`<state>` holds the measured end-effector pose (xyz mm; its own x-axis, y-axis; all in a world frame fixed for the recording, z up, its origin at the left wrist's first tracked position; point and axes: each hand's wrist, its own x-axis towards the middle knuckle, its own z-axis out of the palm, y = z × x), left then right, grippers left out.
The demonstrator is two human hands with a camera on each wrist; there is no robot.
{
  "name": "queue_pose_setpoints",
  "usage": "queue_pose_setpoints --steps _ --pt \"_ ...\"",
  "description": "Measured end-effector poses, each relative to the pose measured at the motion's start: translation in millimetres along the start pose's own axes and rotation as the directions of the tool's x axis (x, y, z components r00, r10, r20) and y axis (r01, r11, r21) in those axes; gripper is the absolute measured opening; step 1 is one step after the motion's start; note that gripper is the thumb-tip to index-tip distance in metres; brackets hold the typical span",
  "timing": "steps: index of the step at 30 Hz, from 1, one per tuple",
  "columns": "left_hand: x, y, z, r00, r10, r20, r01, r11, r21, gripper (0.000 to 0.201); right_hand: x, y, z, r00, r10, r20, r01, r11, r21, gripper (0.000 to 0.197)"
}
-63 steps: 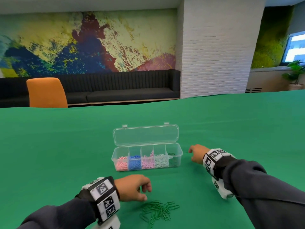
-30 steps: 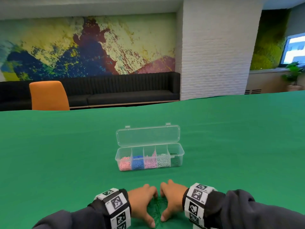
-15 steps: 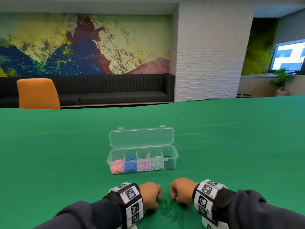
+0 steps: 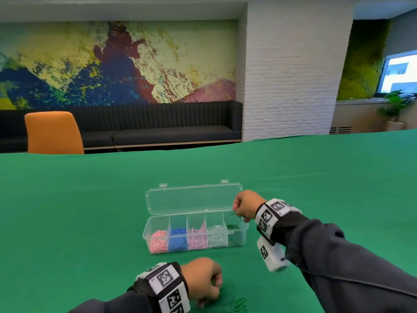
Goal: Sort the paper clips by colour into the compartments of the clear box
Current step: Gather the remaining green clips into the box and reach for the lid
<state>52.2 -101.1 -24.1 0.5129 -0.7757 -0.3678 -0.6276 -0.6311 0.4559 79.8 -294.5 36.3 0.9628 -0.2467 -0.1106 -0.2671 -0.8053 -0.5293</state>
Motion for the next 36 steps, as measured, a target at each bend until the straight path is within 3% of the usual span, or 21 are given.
queue_pose_setpoints --steps 5,10,15,19,21,23,25,28,30,33,36 --pt "16 11 -21 0.989 -0.043 -0.142 0.008 0.971 -0.239 0.022 4 20 -1 0.997 0.016 -0.08 0.001 0.979 0.206 0.022" --pt "57 28 -54 0.928 -0.121 -0.353 -0.018 0.93 -0.366 0.023 -29 50 -3 0.989 -0.026 -0.143 0.065 0.96 0.271 0.015" --pt "89 31 -67 0.872 -0.275 -0.405 0.051 0.874 -0.483 0.014 -67 70 6 0.999 -0.047 0.022 0.042 0.981 0.191 0.014" --pt "83 21 -65 0.866 -0.295 -0.405 0.057 0.861 -0.505 0.011 -92 67 23 0.965 -0.087 0.246 0.084 0.996 0.023 0.016" --pt "69 16 -64 0.866 -0.264 -0.424 0.041 0.883 -0.467 0.01 -104 59 33 0.928 -0.097 0.359 0.143 0.984 -0.104 0.021" --pt "50 10 -62 0.871 -0.218 -0.44 0.02 0.911 -0.412 0.01 -113 50 46 0.885 -0.105 0.454 0.229 0.947 -0.227 0.043" --pt "29 3 -58 0.892 -0.161 -0.423 0.006 0.939 -0.344 0.009 -122 40 60 0.859 -0.127 0.495 0.297 0.912 -0.283 0.061" --pt "-6 -10 -43 0.942 -0.086 -0.325 0.025 0.982 -0.188 0.01 -130 26 75 0.839 -0.18 0.514 0.375 0.875 -0.307 0.068" --pt "-29 -19 -30 0.978 -0.06 -0.2 0.057 0.998 -0.02 0.013 -132 17 81 0.831 -0.194 0.522 0.398 0.862 -0.313 0.062" --pt "-55 -32 -5 0.996 -0.09 0.001 0.088 0.973 0.213 0.032 -133 8 84 0.814 -0.226 0.534 0.425 0.859 -0.285 0.037" --pt "-68 -39 20 0.996 -0.089 0.029 0.076 0.952 0.297 0.049 -133 6 84 0.816 -0.238 0.527 0.415 0.876 -0.246 0.022"
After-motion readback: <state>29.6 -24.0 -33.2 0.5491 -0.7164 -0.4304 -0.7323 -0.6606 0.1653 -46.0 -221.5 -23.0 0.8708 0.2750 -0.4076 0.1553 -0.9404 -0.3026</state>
